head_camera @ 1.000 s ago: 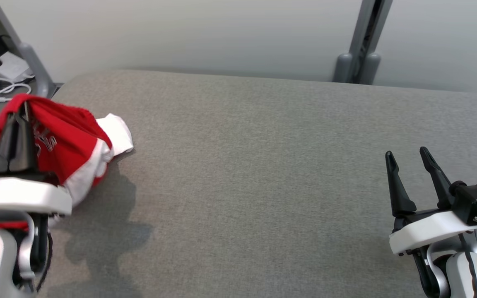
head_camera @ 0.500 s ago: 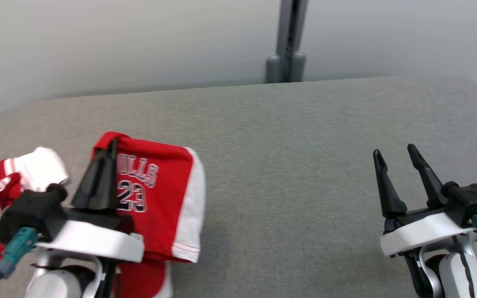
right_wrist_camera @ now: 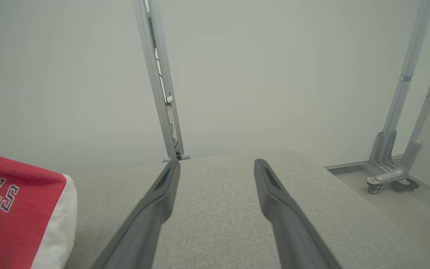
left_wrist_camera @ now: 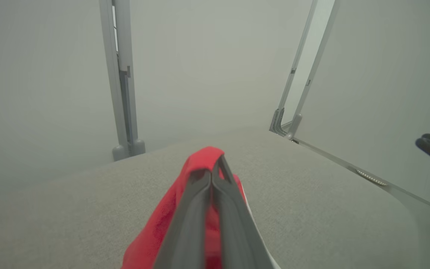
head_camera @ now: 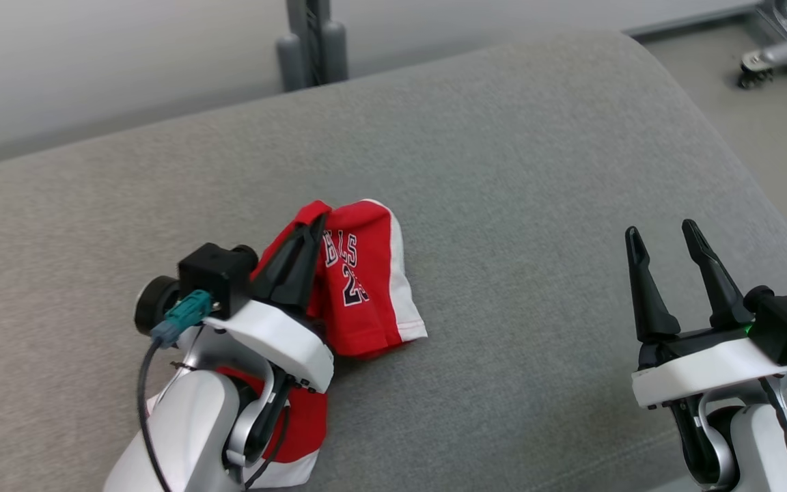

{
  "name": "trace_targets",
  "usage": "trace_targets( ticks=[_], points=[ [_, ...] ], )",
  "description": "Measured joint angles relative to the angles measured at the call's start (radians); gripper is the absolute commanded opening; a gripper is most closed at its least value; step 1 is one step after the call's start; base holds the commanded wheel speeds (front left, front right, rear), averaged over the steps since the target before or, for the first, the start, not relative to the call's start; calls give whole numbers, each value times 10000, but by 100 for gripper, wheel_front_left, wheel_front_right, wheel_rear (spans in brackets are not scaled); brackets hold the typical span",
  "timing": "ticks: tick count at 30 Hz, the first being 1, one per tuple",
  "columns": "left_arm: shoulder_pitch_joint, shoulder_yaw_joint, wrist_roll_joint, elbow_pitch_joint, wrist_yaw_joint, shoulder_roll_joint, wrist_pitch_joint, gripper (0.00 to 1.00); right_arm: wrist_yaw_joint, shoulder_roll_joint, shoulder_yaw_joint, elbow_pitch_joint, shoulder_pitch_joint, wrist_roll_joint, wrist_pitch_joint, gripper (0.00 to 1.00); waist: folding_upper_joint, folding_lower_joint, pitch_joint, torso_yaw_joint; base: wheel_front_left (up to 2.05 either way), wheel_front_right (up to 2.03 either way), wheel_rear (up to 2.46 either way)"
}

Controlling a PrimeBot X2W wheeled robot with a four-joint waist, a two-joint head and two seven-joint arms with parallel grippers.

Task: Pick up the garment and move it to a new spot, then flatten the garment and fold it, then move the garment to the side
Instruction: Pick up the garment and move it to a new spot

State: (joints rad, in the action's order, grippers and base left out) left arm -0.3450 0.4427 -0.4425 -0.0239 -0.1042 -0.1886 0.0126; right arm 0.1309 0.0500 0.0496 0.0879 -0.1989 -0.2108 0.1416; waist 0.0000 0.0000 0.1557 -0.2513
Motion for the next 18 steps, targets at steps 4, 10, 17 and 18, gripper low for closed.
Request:
trace_targets(
  ticks=[4, 10, 17, 18],
  points=[
    [-459, 311, -117, -1526, 443, 313, -104, 0, 0, -4, -29, 199, -81, -180, 180, 100, 0, 0, 572, -465, 0, 0, 0],
    [-972, 516, -221, -2525, 867, 629, -679, 100, 0, -4, -186, 535, -226, -272, 435, 100, 0, 0, 1061, -673, 0, 0, 0],
    [-863, 414, -244, -1891, 849, 441, -1064, 100, 0, -15, -357, 688, -293, -132, 447, 100, 0, 0, 797, -4, 0, 0, 0],
    [-779, 326, -242, -1755, 763, 376, -1126, 100, 0, -15, -385, 698, -306, -82, 441, 100, 0, 0, 744, 112, 0, 0, 0]
  ],
)
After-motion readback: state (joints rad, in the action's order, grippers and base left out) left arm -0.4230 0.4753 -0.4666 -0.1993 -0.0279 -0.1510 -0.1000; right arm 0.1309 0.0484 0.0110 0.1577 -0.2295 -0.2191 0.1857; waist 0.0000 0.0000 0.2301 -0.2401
